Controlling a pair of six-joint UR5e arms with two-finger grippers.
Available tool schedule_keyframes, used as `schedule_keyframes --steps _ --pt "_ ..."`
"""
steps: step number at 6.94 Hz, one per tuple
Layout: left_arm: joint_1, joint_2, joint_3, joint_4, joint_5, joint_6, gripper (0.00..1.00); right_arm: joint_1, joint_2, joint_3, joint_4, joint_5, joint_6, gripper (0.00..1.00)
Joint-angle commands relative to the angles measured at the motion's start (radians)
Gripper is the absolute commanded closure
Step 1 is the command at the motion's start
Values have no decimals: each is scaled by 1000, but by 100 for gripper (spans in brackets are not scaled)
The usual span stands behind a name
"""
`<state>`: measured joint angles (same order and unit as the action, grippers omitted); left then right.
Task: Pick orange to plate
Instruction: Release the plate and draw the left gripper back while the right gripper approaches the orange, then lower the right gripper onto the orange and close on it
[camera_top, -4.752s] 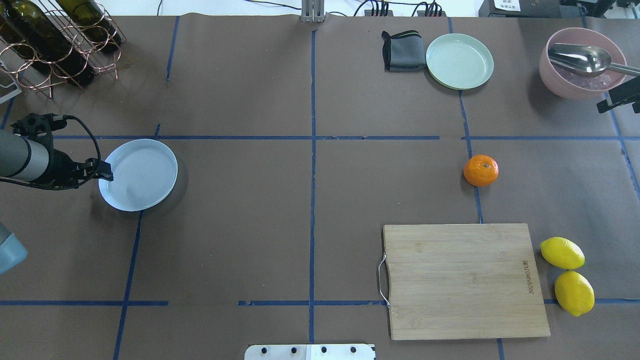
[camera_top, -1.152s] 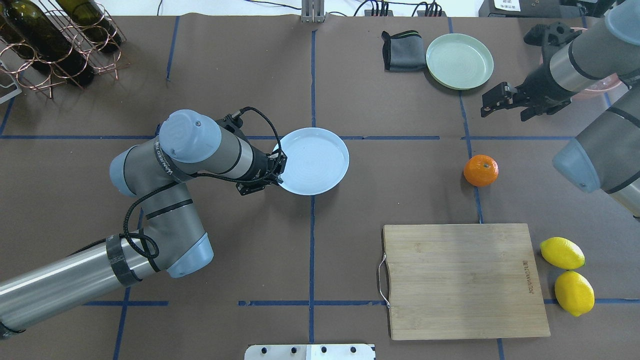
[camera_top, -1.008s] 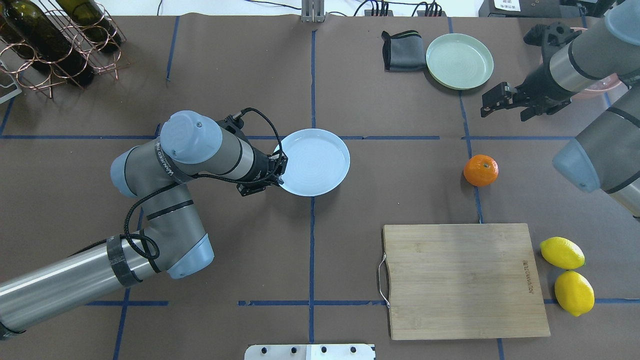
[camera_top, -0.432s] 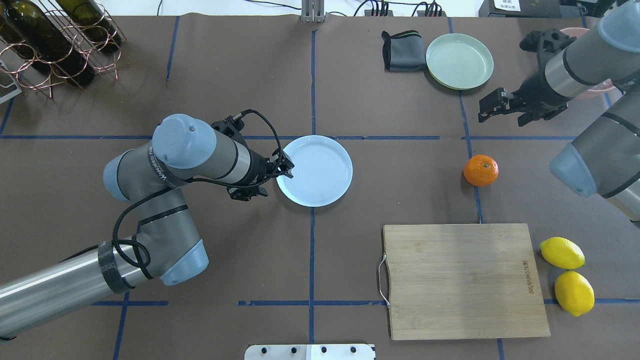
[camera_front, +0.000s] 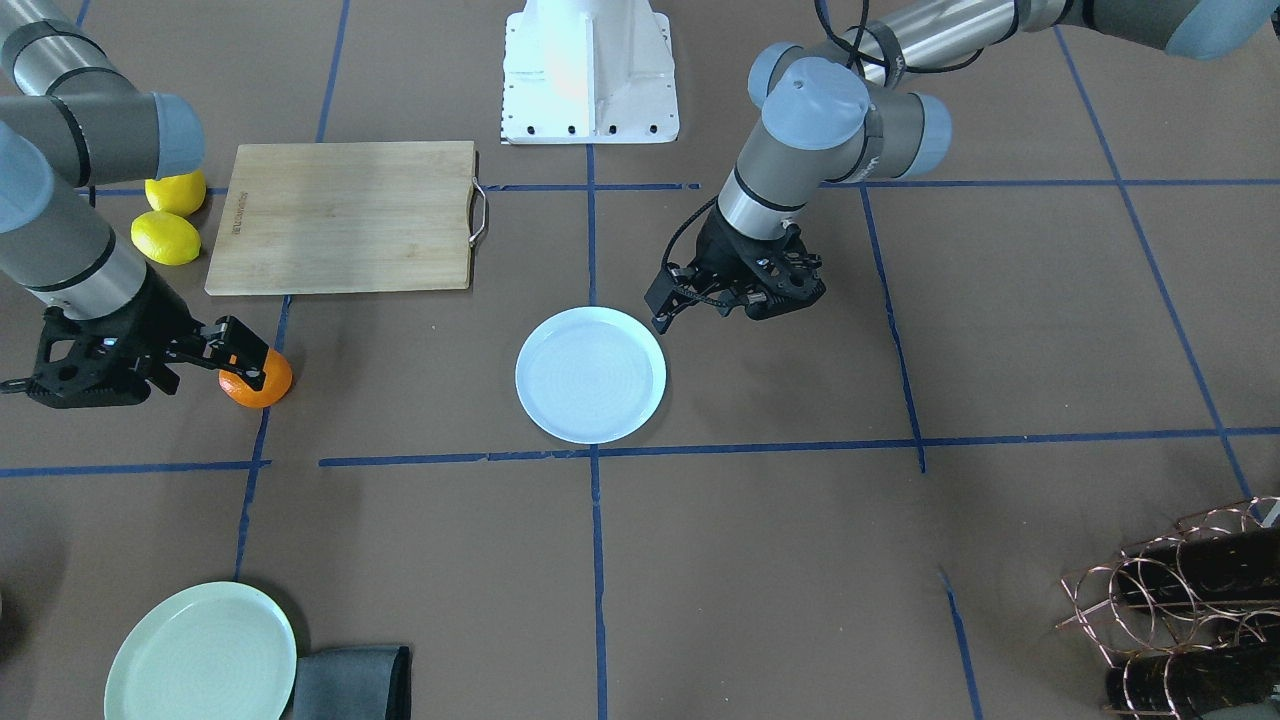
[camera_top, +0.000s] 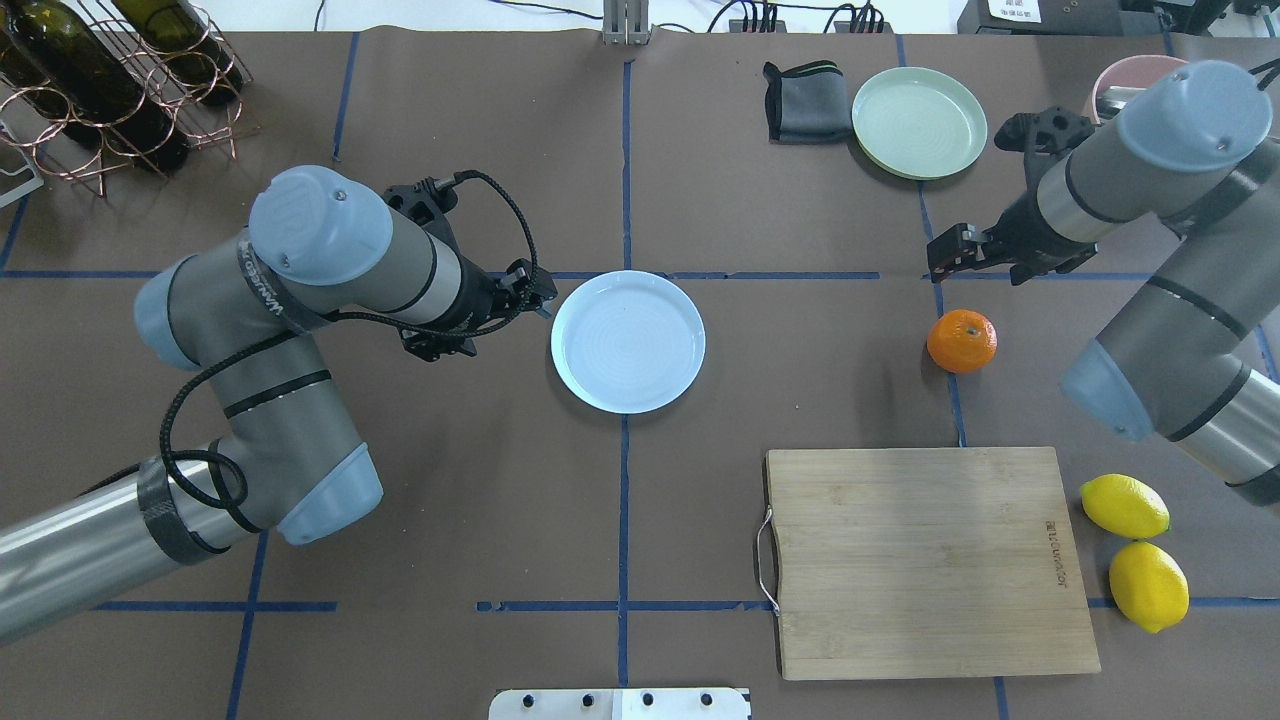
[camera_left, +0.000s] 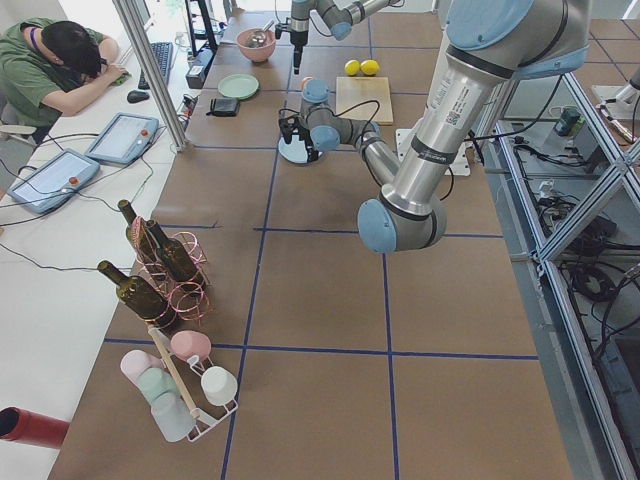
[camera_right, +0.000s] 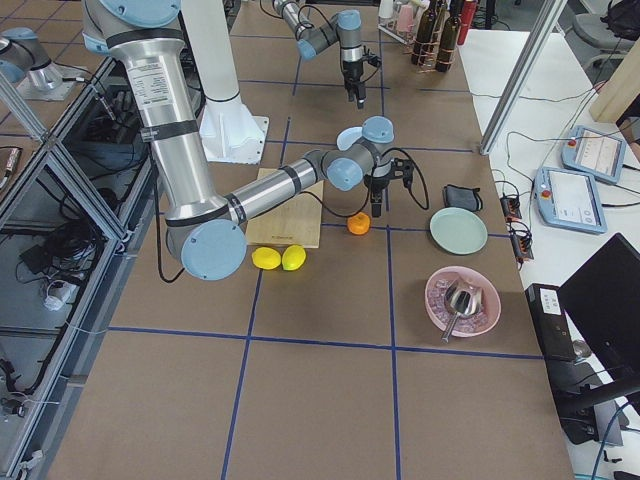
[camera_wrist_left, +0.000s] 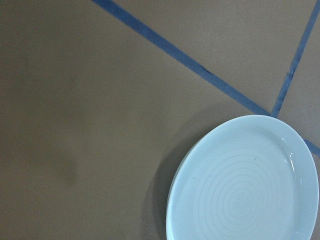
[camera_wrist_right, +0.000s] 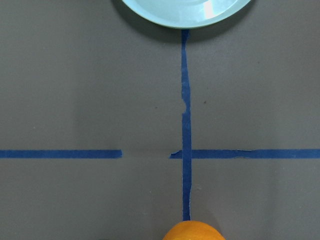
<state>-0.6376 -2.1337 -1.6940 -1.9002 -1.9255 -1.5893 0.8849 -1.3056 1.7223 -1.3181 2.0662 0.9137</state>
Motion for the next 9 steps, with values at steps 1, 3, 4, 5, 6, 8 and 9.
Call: schedule_keyframes --steps 1,3,4,5,6,8,9 --pt "-51 21 -21 35 -1 98 0 -66 -26 -4 -1 -63 -6 0" --pt "-57 29 -19 33 -3 120 0 -66 -47 -9 -1 -69 -13 0" --pt "-59 29 -19 33 -3 120 0 -67 -46 -26 0 -67 -13 0" --pt "-59 29 -19 33 -3 120 0 -76 -44 -38 0 -69 -12 0" --pt "-59 29 -21 33 -3 121 0 -89 -40 -52 0 -69 -12 0" --pt "-62 29 -19 33 -1 123 0 -99 -29 -56 0 -67 -9 0" --pt "-66 29 -19 33 -4 123 0 -99 -33 -56 0 -67 -10 0"
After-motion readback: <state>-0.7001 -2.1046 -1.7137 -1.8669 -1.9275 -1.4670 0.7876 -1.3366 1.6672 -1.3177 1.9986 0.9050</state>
